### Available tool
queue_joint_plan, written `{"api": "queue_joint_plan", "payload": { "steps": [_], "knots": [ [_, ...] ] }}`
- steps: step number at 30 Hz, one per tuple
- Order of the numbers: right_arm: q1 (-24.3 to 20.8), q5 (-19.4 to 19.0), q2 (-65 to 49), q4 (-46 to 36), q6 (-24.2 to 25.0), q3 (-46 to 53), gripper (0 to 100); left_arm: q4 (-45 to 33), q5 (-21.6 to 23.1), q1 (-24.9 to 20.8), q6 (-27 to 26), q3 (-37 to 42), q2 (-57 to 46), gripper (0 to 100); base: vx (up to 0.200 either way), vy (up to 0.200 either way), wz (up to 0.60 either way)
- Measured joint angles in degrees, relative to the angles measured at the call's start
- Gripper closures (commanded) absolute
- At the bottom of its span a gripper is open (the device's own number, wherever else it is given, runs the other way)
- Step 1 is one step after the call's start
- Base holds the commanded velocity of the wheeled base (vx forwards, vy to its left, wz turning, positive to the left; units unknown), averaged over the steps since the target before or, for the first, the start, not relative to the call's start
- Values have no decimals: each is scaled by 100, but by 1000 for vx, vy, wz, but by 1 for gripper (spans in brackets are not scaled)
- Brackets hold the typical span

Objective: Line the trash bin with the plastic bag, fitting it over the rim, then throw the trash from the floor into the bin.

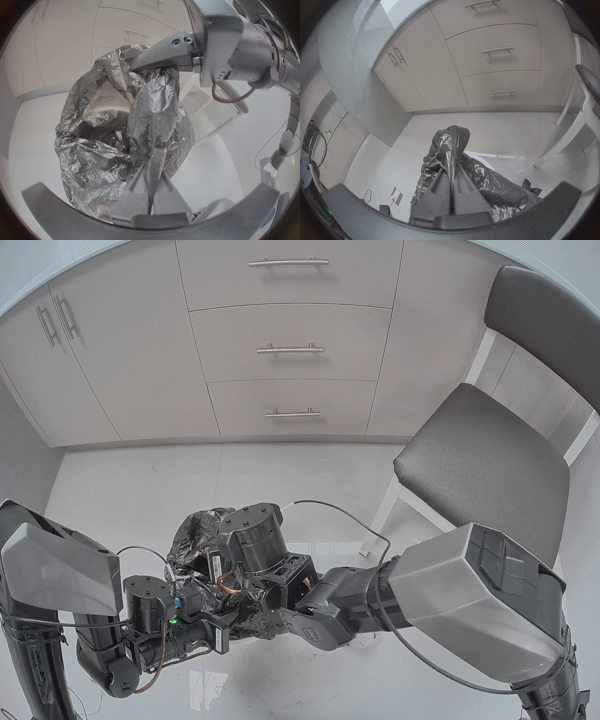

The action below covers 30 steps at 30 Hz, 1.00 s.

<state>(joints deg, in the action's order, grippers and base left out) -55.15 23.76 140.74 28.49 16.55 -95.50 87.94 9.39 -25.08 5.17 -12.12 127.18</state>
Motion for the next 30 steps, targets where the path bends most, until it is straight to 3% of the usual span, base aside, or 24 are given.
{"api": "queue_joint_plan", "payload": {
  "steps": [20, 26, 30],
  "knots": [
    [-26, 152, -380, 20, 11, 631, 0, 2, -6, 55, 290, -23, -63, 100, 0, 0, 0],
    [295, 177, -852, 96, 49, 1380, 0, 0, -6, 99, 295, -23, -128, 100, 0, 0, 0],
    [571, -55, -1059, 374, -93, 2119, 0, 0, -6, 129, 297, -23, -150, 100, 0, 0, 0]
  ]
}}
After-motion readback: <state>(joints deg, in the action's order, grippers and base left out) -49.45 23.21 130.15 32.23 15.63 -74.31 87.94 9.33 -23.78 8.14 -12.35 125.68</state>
